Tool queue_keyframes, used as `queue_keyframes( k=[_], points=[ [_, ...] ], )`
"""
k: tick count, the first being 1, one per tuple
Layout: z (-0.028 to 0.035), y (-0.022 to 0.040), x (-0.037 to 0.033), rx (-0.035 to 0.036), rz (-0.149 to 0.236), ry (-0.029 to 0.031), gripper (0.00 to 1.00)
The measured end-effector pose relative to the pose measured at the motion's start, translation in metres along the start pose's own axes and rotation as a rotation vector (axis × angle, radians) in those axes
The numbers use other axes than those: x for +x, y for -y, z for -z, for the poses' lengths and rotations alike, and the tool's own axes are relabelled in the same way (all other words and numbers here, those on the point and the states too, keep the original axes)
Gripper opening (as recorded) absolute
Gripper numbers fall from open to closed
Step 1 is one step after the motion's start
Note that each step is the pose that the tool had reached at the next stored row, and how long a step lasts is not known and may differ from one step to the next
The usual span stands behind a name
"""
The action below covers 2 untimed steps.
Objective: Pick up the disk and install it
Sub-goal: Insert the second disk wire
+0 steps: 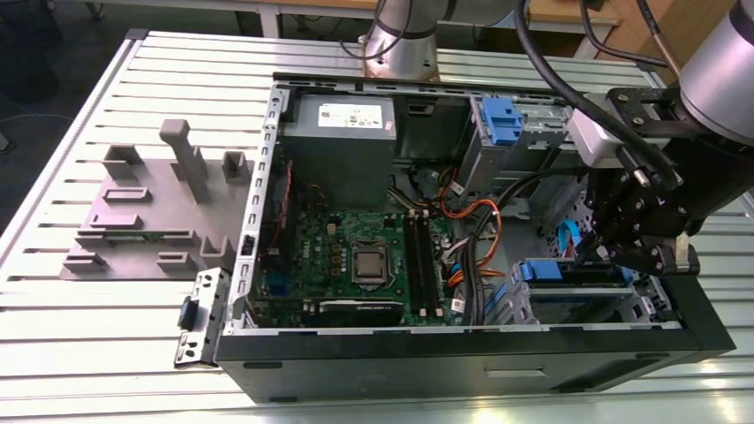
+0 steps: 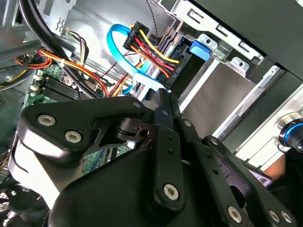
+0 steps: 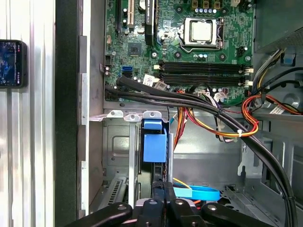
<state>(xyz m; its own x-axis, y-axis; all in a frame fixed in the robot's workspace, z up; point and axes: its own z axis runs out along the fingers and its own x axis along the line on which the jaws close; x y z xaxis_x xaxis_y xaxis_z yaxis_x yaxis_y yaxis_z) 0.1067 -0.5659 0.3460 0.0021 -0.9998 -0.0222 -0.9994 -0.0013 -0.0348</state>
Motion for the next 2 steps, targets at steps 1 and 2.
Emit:
queue_keyframes(
  k=[1,2],
  points=[
    [0.0,0.0,0.0,0.0,0.0,0.0001,0.15],
    [0.0,0.0,0.0,0.0,0.0,0.0001,0.15]
  ],
)
